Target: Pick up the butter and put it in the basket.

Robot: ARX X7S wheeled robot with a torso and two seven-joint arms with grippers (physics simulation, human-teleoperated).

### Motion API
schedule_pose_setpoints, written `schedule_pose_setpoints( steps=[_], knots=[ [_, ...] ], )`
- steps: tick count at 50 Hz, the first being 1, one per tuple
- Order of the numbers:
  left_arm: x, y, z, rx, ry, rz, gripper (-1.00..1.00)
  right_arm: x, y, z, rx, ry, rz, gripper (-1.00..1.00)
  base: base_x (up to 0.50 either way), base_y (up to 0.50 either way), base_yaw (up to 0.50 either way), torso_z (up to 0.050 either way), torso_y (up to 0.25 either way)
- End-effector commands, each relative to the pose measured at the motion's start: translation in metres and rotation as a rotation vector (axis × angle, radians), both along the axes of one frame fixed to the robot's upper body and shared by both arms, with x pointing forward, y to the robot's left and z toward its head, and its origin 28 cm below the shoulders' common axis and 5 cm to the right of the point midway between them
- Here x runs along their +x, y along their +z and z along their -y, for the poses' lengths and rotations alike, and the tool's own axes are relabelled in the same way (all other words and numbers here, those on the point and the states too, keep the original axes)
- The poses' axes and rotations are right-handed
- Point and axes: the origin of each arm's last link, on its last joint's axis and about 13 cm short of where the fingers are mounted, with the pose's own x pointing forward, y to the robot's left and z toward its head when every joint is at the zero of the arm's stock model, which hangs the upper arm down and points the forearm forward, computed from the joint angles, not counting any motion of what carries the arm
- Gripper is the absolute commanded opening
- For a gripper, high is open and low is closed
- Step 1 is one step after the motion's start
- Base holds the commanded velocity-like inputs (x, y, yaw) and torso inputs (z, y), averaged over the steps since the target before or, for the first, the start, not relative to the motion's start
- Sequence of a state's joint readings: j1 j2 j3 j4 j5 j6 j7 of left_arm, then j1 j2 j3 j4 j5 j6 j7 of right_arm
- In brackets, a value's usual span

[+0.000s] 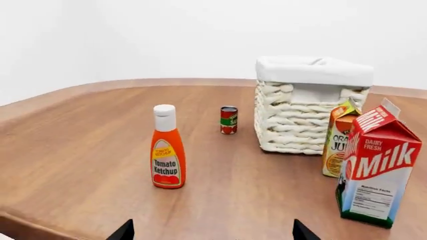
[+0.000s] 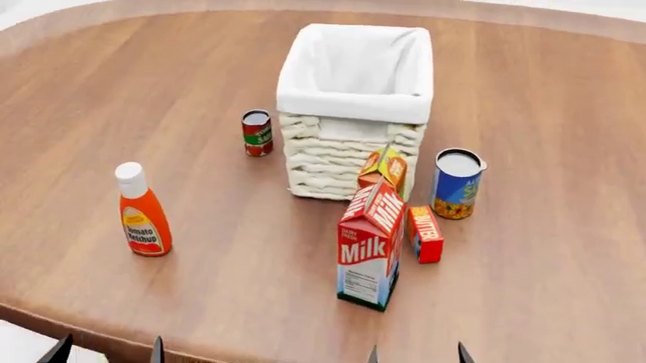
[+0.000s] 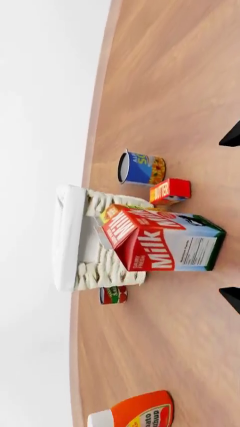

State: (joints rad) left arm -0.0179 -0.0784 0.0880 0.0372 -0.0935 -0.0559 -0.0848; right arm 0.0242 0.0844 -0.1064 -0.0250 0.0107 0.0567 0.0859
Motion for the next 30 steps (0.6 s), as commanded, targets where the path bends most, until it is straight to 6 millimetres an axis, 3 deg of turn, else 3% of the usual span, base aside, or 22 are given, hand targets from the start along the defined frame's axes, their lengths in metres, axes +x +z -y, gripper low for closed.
schedule_pose_setpoints(
  steps=[1,30],
  knots=[
    [0.0026,0.0022,-0.0016,-0.004,-0.001,0.007,1.0,0.0022,0.0025,-0.0015,-0.016,0.005,-0.002,1.0,0.0,0.0,0.5,0.0,0.0],
    [0.0039,0.0088,-0.003,-0.014,0.005,0.013,1.0,0.0047,0.0078,-0.0038,-0.029,0.011,-0.027,1.0,0.0,0.0,0.48,0.0,0.0]
  ],
)
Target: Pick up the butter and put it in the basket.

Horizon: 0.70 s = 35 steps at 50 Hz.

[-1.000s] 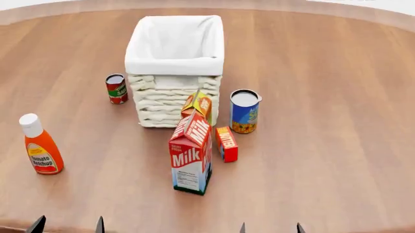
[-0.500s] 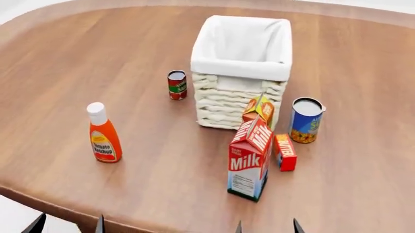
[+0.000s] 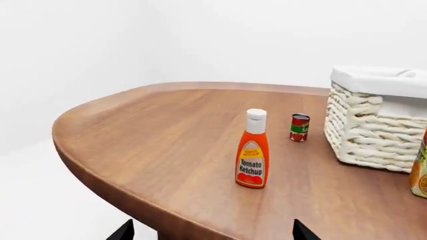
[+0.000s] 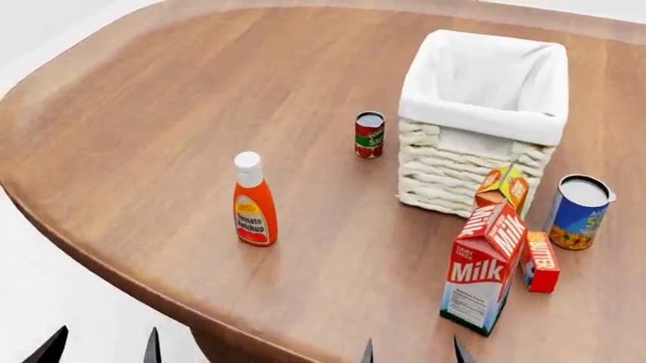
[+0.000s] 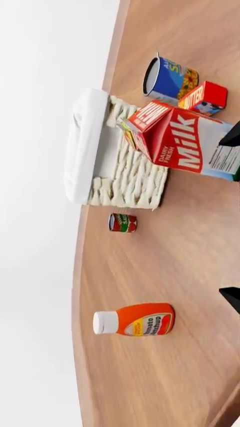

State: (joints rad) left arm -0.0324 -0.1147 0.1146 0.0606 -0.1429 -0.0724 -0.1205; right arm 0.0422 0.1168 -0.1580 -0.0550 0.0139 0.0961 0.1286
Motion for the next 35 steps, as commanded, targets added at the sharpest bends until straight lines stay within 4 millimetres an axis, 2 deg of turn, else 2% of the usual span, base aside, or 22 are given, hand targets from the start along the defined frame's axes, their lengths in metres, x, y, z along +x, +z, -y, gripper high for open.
schedule_pose_setpoints(
  steps=[1,2,4,25,35],
  knots=[
    [0.0009,0.0024,-0.0009,-0.002,0.001,0.0,1.0,0.0025,0.003,-0.0022,-0.011,0.002,0.002,1.0,0.0,0.0,0.0,0.0,0.0],
    [0.0009,0.0026,-0.0008,-0.002,0.001,0.0,1.0,0.0015,0.0044,-0.0031,0.078,0.016,0.001,1.0,0.0,0.0,0.0,0.0,0.0],
    [0.0012,0.0024,-0.0008,-0.001,0.001,0.0,1.0,0.0014,0.0063,-0.0031,0.126,0.042,0.041,1.0,-0.1,-0.34,0.0,0.0,0.0],
    [-0.0012,0.0048,-0.0026,-0.012,0.0,0.005,1.0,-0.0021,0.0064,-0.0029,0.095,0.046,0.063,1.0,-0.01,-0.53,0.0,0.0,0.0],
    [-0.0009,0.0066,-0.003,-0.024,-0.013,0.0,1.0,-0.0009,0.0081,-0.0035,0.067,0.051,0.097,1.0,0.11,-0.49,0.0,0.0,0.0]
  ],
)
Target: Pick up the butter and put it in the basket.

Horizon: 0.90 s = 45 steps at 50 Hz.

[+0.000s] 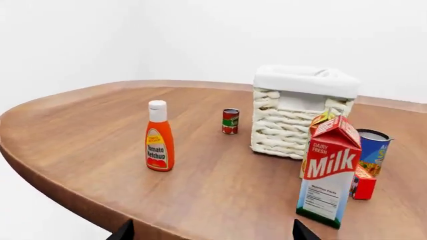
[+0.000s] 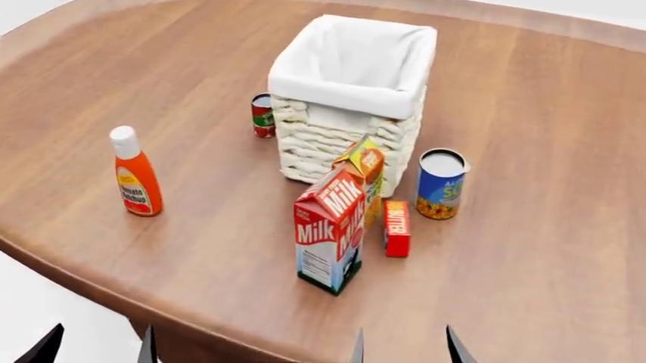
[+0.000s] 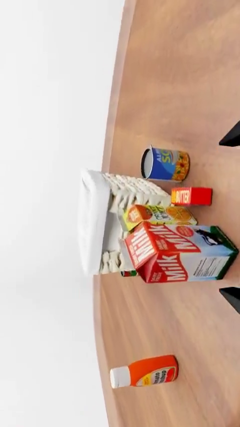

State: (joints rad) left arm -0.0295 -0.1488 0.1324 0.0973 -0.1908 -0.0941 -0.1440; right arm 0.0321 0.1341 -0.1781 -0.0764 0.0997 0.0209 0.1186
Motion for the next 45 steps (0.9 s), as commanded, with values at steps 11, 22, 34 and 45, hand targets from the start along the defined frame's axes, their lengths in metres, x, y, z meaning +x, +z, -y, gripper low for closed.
schedule_pose_setpoints(
  steps=[11,22,34,45],
  knots=[
    [0.002,0.006,-0.002,-0.021,-0.005,0.001,1.0,0.001,-0.001,0.002,-0.078,-0.047,-0.034,1.0,0.17,-0.42,0.0,0.0,0.0],
    [0.021,0.023,-0.018,-0.073,0.078,0.003,1.0,-0.002,0.003,0.002,-0.068,-0.053,0.007,1.0,0.0,0.0,0.0,0.0,0.0],
    [0.044,0.042,-0.046,-0.055,0.19,0.035,1.0,-0.003,0.004,0.002,-0.067,-0.054,0.016,1.0,0.35,0.12,0.0,0.0,0.0],
    [0.041,0.046,-0.046,-0.077,0.195,0.039,1.0,-0.007,0.007,0.002,-0.07,-0.06,0.016,1.0,0.47,0.17,0.0,0.0,0.0]
  ],
)
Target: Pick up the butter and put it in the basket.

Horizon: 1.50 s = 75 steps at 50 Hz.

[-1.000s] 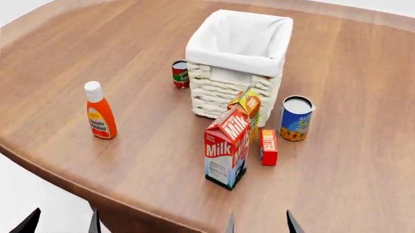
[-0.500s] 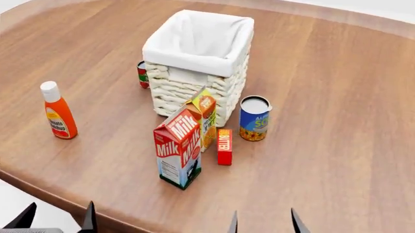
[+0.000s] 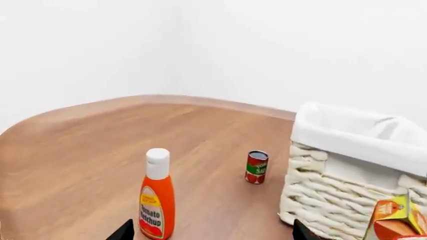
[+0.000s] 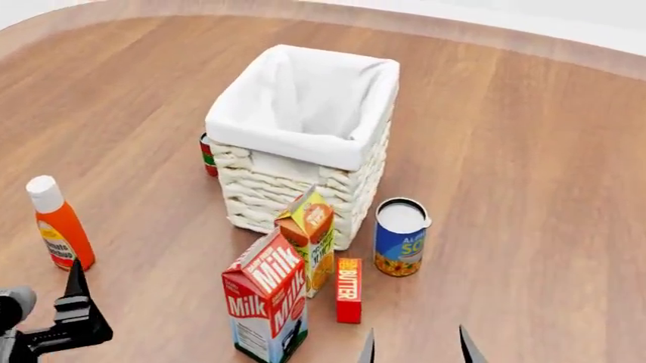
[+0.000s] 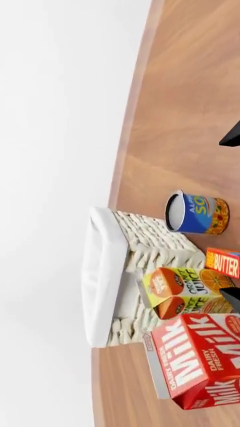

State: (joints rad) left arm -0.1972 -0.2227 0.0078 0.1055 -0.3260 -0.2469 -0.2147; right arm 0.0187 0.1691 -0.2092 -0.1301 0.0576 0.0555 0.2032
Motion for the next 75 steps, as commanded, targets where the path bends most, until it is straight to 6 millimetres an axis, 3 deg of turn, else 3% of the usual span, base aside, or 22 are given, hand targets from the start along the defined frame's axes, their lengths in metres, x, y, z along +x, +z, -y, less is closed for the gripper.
schedule_pose_setpoints(
  steps=[1,16,42,75],
  knots=[
    [0.005,0.009,-0.008,-0.022,0.037,0.01,1.0,-0.003,0.002,0.0,-0.003,-0.007,0.003,1.0,0.47,0.17,0.0,0.0,0.0],
    [0.005,0.015,-0.012,-0.039,0.058,0.016,1.0,-0.005,0.005,-0.001,-0.028,-0.028,0.013,1.0,0.47,0.17,0.0,0.0,0.0],
    [0.003,0.017,-0.011,-0.055,0.024,0.03,1.0,-0.008,0.01,0.0,-0.042,-0.057,0.018,1.0,0.1,0.03,0.0,0.0,0.001],
    [0.006,0.021,-0.015,-0.063,0.064,0.031,1.0,-0.008,0.01,0.0,-0.045,-0.06,0.019,1.0,0.0,0.0,0.0,0.001,-0.249]
  ],
)
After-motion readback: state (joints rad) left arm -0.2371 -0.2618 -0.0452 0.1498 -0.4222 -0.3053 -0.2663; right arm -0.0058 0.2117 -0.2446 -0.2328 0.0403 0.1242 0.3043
